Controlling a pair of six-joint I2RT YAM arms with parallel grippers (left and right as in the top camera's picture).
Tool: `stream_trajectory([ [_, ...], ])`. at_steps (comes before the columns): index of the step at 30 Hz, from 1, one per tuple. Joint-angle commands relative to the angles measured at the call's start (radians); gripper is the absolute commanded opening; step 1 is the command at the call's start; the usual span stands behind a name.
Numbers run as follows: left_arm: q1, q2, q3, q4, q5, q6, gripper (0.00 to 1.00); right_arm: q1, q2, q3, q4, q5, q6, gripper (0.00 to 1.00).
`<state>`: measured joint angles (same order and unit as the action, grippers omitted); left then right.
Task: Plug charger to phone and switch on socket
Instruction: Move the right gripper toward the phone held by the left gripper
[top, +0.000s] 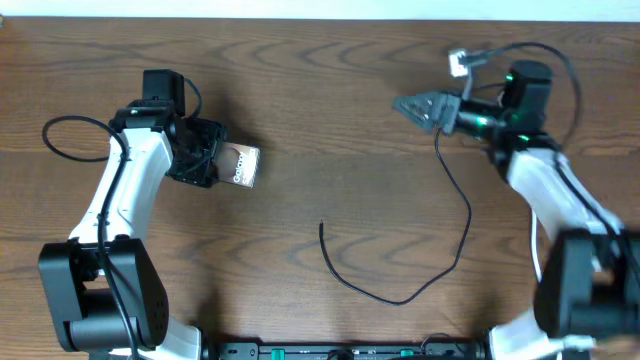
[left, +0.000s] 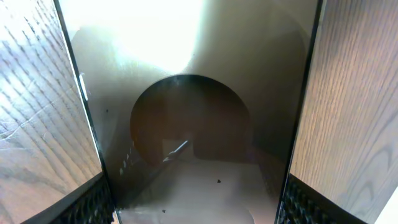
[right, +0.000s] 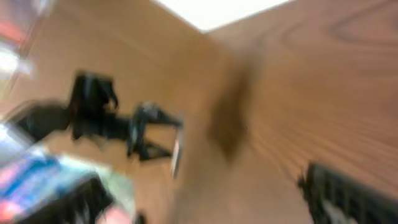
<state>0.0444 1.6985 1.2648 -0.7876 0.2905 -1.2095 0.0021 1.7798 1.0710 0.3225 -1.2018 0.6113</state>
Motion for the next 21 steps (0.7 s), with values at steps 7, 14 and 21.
stream_trajectory([
  [7,-0.052,-0.008,-0.001,0.032,0.012,-0.113,0.07,0.267,0.22,0.015,0.443,-0.047,0.476,0.94],
  [14,-0.082,-0.008,-0.001,0.074,0.048,-0.14,0.07,0.406,0.235,0.014,0.422,0.117,0.476,0.91],
  [21,-0.082,-0.008,-0.001,0.098,0.103,-0.185,0.07,0.483,0.235,0.014,0.359,0.219,0.5,0.89],
])
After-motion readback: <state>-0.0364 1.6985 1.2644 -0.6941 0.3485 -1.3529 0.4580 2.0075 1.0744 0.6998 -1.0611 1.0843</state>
